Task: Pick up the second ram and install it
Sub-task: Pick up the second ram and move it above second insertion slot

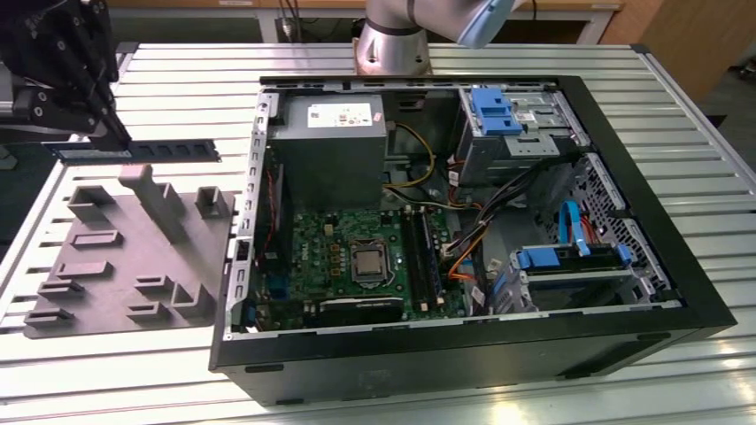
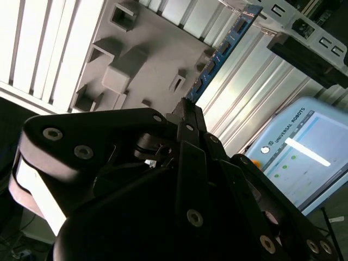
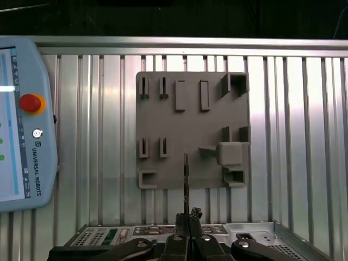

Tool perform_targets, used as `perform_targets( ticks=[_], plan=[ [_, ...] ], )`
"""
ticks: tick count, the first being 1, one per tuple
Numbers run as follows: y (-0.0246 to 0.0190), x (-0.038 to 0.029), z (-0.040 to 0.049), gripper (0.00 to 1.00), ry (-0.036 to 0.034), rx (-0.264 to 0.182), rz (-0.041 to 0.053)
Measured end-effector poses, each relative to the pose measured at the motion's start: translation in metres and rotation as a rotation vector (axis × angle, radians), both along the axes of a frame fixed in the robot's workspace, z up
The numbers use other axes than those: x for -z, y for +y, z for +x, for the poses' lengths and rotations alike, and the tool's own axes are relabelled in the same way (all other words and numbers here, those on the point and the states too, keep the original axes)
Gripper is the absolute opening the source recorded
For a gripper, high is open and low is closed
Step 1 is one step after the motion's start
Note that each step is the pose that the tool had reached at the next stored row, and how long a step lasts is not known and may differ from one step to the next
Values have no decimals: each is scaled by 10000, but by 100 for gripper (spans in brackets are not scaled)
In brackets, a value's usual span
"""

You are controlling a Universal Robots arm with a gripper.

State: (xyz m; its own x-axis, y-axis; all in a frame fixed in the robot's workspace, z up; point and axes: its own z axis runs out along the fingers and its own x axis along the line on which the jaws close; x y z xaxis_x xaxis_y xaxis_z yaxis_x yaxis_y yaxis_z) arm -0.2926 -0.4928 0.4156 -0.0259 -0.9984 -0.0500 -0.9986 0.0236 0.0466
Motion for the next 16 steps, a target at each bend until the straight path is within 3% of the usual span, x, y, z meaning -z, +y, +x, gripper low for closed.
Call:
perform_targets(
  ticks=[16],
  plan=[
    [0,0,233,11,0,0,-1]
  ],
)
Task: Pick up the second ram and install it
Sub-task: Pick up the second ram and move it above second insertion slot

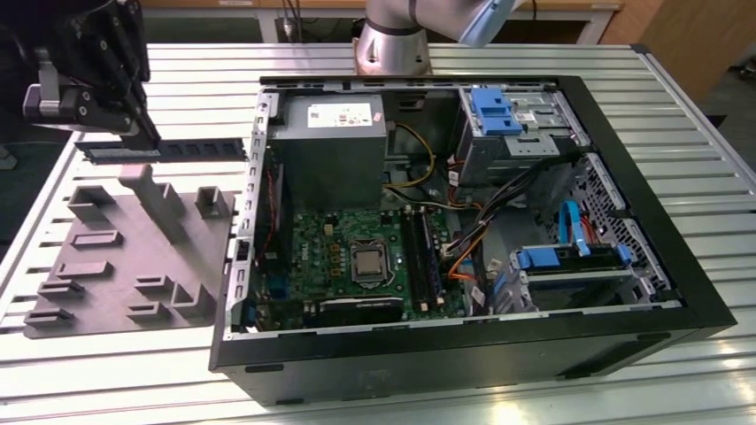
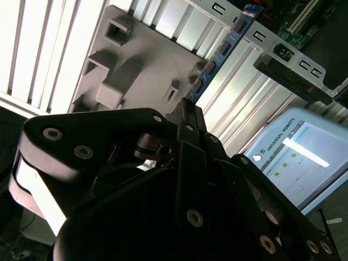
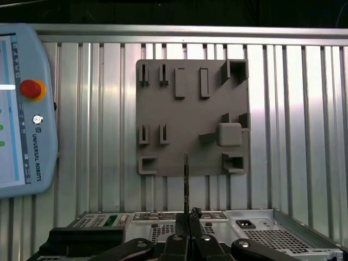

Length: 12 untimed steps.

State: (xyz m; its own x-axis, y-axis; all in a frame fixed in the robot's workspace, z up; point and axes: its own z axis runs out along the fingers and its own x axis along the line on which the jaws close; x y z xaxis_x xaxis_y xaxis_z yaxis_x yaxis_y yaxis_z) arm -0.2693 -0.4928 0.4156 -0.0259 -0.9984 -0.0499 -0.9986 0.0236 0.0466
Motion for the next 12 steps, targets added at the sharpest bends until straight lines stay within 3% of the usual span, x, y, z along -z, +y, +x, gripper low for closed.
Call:
perform_targets(
  ticks=[12],
  plan=[
    [0,0,168,11,0,0,0]
  ],
)
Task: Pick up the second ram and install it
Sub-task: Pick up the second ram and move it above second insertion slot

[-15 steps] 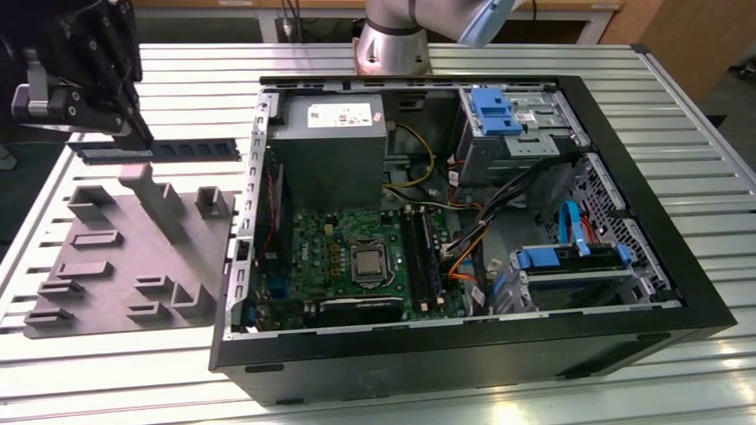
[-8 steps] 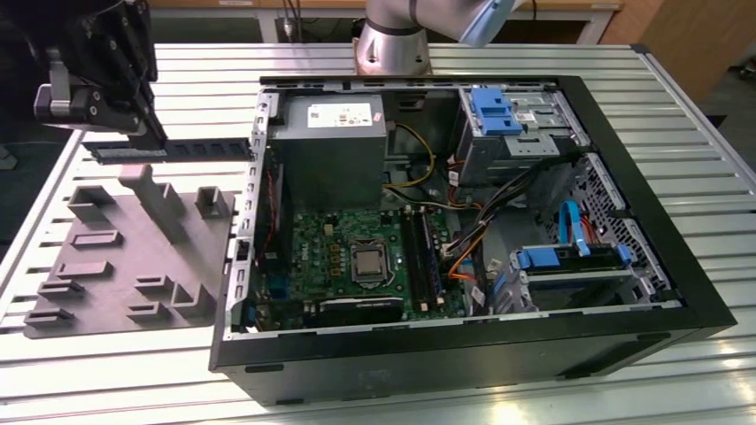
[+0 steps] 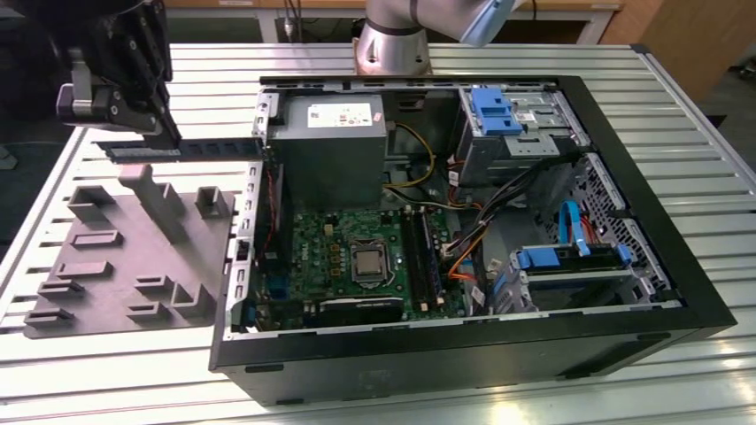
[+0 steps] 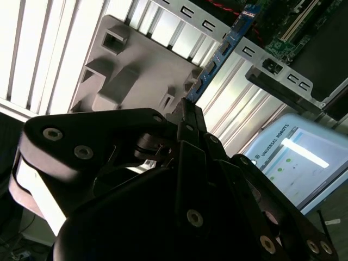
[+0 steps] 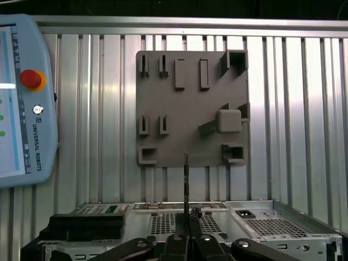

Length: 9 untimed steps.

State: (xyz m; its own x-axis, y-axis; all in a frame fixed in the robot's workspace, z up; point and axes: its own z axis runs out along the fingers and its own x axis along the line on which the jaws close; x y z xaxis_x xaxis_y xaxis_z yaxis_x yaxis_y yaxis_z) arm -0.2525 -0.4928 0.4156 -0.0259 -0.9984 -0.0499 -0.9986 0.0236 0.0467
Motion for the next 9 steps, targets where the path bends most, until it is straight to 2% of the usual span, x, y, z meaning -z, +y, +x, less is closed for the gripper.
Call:
perform_targets(
  ticks=[9],
  plan=[
    [0,0,134,11,-1,0,1]
  ],
)
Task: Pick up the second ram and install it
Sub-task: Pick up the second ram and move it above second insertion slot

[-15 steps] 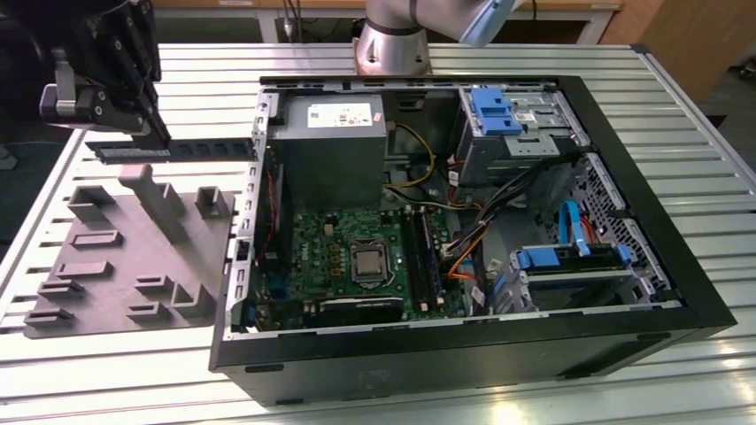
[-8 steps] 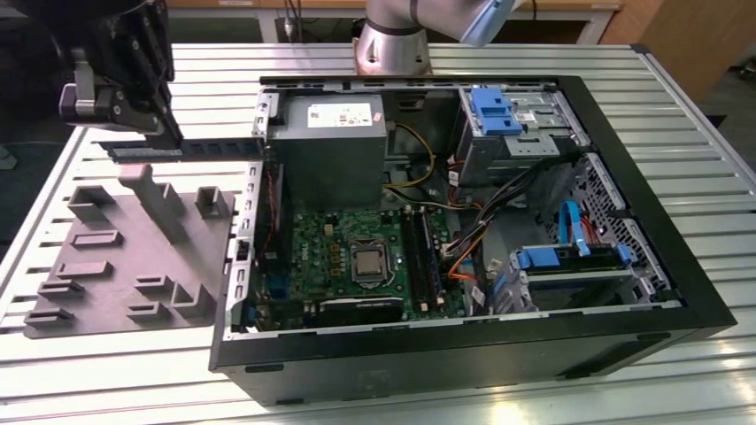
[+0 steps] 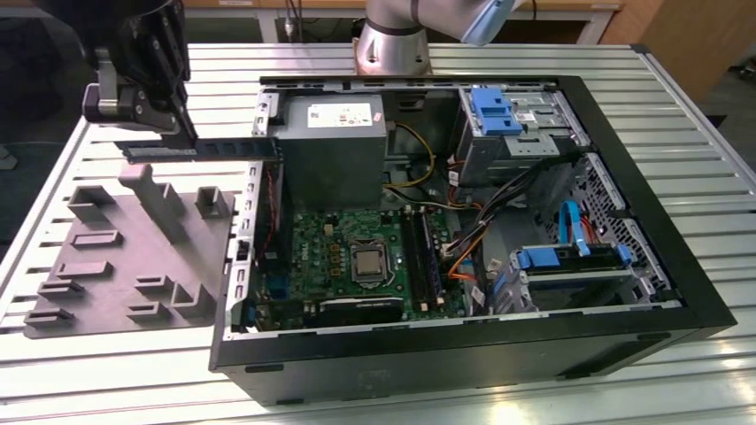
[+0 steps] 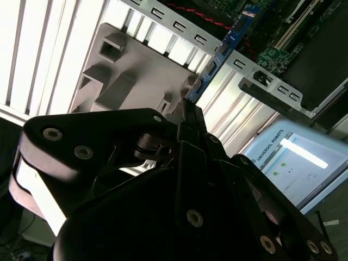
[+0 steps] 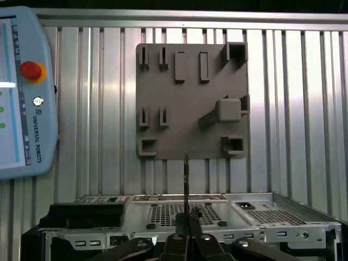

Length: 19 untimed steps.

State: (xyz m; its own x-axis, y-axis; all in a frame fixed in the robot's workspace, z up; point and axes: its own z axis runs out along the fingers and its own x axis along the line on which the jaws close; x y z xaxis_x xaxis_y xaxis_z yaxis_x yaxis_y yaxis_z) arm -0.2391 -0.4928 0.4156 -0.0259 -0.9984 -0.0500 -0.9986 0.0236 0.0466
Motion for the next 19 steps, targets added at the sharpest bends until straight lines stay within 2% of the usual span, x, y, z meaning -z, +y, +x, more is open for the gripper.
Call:
perform_targets(
  ticks=[19],
  plan=[
    [0,0,291,11,0,-1,0]
  ],
)
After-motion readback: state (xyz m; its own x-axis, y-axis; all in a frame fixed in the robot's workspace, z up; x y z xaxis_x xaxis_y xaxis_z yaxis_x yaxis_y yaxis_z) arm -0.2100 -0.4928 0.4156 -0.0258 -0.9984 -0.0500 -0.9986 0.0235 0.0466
